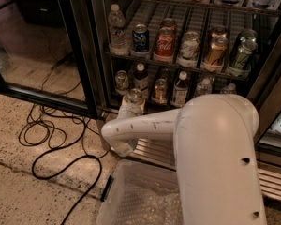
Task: Pick 7up can from bottom shelf of fridge
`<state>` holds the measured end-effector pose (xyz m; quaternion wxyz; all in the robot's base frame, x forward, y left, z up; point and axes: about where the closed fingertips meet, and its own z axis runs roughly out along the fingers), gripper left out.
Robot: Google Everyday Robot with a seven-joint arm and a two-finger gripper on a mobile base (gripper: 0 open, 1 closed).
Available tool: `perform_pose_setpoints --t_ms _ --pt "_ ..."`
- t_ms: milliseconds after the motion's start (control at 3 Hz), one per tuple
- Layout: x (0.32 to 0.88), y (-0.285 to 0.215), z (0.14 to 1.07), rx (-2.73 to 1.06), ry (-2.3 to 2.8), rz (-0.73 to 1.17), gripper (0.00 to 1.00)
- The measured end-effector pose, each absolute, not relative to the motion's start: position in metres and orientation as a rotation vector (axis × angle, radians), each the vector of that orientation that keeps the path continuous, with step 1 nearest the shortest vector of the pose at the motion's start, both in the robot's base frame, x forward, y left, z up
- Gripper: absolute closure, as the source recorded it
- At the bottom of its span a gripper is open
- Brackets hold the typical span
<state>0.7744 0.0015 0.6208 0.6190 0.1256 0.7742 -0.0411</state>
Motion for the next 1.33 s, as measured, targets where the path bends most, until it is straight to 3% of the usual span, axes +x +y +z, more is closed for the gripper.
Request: perform_pose_setpoints --t_ms 667,1333 --pt "0.707 -0.001 0.607 0.458 1.93 0.023 1.0" --pt "0.684 -0.006 0.605 0.483 1.965 0.013 1.0"
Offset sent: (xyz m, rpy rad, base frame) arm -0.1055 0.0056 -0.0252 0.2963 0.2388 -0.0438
